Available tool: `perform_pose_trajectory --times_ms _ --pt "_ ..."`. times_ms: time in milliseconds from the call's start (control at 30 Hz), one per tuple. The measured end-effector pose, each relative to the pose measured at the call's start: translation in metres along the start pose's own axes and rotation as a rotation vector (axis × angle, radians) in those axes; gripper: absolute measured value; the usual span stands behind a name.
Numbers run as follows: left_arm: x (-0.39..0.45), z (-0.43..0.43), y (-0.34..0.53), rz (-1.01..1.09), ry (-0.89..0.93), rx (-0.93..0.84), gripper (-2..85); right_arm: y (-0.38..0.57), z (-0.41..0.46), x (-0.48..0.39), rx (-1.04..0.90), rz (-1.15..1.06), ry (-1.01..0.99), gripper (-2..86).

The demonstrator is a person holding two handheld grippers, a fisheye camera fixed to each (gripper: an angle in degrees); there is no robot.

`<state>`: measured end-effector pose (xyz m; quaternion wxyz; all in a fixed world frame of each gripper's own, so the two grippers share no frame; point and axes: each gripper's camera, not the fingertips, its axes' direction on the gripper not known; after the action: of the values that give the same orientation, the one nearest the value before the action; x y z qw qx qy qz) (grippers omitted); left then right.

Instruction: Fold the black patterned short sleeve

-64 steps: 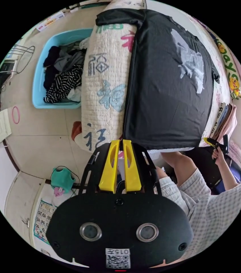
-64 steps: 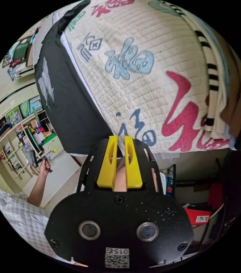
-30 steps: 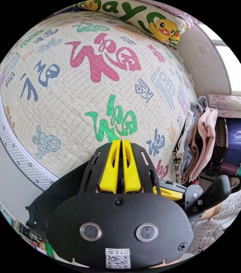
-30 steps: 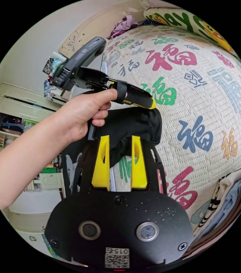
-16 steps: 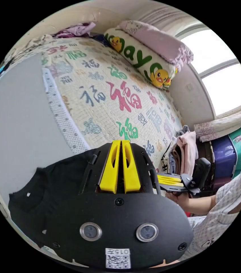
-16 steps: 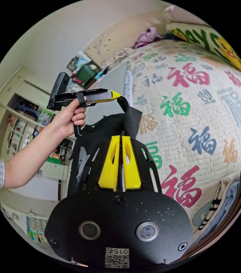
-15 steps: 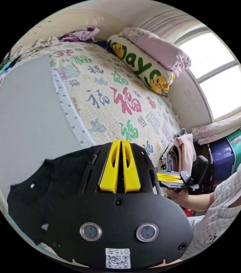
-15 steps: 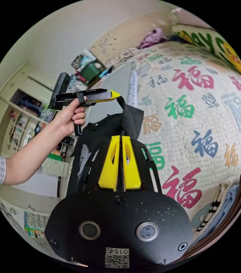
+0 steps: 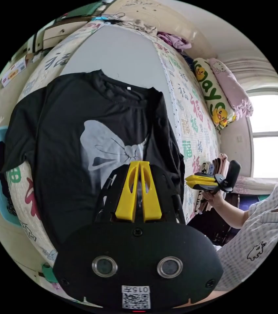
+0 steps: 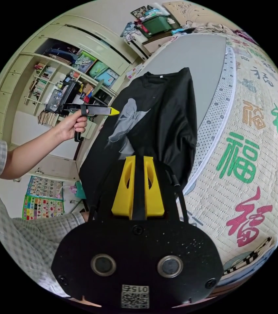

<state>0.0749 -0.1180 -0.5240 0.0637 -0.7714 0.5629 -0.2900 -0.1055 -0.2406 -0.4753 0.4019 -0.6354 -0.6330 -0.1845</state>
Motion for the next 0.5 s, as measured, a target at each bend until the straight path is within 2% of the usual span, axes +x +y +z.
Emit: perform_pose_trajectory --times_ms 233,400,500 --pt "0.008 -0.004 -0.054 0.035 0.072 0.098 6.6 -0.021 -0.059 0.026 0.015 -0.008 0.239 8.2" --pt "0.025 0.035 -0.113 0.049 0.053 0.047 7.6 -0.050 -0.058 0.008 -0.082 -0.212 0.404 8.4" --pt "0.035 0.056 -0.136 0.058 0.001 -0.009 6.2 -0.056 -0.062 0.004 -0.109 -0.257 0.409 5.7"
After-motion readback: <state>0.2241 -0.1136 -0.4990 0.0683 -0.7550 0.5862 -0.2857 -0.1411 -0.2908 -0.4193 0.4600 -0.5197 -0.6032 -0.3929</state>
